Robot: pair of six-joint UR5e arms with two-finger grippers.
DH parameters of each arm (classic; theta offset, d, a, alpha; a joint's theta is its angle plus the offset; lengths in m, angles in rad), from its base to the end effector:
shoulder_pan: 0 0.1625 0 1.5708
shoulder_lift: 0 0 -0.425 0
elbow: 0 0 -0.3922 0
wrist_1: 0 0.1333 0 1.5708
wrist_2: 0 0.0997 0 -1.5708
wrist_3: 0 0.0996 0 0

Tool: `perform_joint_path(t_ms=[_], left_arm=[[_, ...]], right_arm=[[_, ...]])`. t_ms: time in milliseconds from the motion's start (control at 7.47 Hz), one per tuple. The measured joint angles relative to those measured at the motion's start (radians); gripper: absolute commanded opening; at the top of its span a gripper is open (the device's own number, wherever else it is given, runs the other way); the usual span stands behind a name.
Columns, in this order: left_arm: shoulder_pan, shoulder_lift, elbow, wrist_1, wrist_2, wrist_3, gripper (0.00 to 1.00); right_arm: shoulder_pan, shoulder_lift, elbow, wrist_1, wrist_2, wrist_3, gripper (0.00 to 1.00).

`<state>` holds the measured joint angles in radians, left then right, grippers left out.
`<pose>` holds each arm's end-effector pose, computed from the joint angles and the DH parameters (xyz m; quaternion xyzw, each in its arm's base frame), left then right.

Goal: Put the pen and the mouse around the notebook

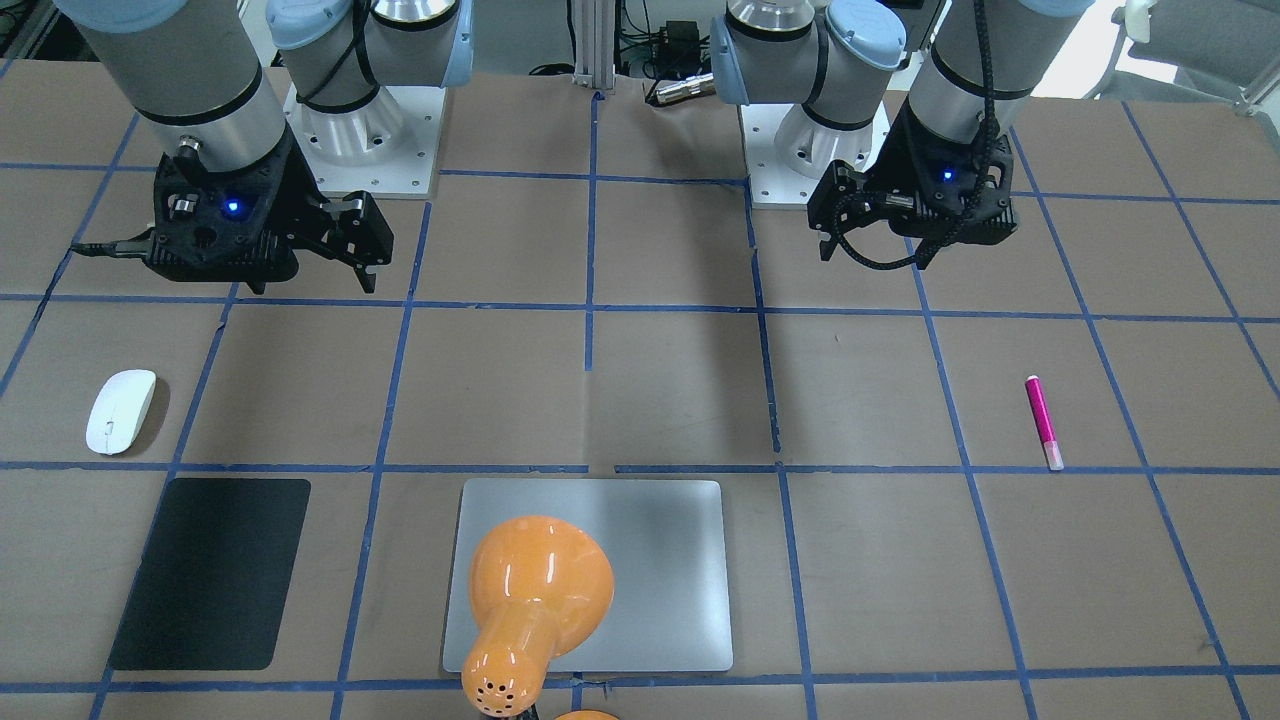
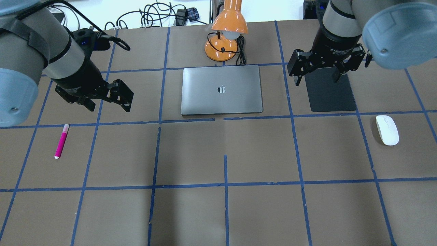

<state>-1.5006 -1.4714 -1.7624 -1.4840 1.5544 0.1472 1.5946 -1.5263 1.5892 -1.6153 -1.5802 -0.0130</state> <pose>-0.1032 -0.4559 0.4492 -0.0385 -0.9992 -0.0018 0.0084 0.1444 -0.5049 0.4610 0.0184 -0.9998 -0.0092 0.0048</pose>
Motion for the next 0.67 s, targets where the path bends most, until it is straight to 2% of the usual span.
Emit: perform_joint_path(t_ms=[670], left_arm=[[0.003, -0.005, 0.006, 0.003, 0.001, 0.000, 1.00]], right_arm=[[0.001, -0.006, 0.000, 0.002, -0.003, 0.004, 1.00]])
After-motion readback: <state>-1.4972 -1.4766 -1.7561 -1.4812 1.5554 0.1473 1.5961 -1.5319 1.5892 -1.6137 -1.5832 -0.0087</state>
